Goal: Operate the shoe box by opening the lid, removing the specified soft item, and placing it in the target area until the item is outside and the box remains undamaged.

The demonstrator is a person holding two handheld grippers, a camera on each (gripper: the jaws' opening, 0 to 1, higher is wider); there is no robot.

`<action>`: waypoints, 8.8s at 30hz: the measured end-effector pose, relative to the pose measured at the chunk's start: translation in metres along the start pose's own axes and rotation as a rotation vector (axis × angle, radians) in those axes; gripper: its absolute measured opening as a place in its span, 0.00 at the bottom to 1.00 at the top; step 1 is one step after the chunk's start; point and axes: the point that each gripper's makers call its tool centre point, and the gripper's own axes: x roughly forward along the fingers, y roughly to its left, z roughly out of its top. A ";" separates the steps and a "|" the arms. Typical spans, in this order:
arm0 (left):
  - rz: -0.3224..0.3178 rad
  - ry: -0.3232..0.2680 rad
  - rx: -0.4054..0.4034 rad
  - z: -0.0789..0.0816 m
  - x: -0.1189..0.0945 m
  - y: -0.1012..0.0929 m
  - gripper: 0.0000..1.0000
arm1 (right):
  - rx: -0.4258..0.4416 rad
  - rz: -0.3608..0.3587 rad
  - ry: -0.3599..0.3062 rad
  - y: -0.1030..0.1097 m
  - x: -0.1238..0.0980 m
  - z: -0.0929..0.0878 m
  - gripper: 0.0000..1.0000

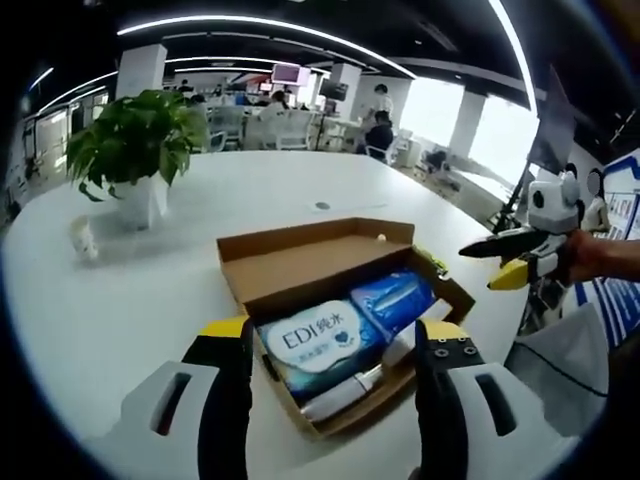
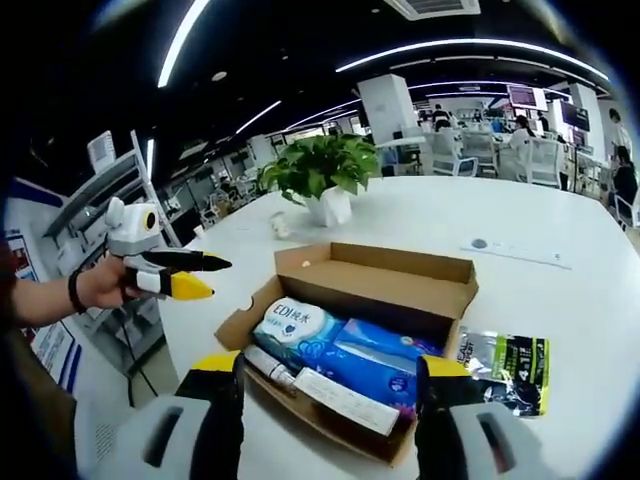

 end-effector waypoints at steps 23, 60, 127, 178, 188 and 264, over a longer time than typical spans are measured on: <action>-0.065 0.172 0.251 -0.010 0.020 -0.006 0.66 | -0.190 0.098 0.160 0.007 0.047 0.004 0.67; -0.187 0.468 0.546 -0.066 0.089 0.020 0.66 | -0.502 0.268 0.440 0.033 0.149 -0.035 0.68; -0.387 0.570 0.959 -0.112 0.115 0.012 0.66 | -0.889 0.351 0.568 0.025 0.175 -0.076 0.64; -0.453 0.537 0.877 -0.115 0.114 0.004 0.66 | -0.903 0.365 0.705 0.030 0.182 -0.090 0.66; -0.436 0.536 0.884 -0.116 0.117 0.005 0.67 | -0.904 0.401 0.616 0.031 0.185 -0.089 0.65; -0.394 0.447 1.051 -0.050 0.075 -0.052 0.61 | -1.004 0.288 0.430 0.051 0.105 -0.025 0.55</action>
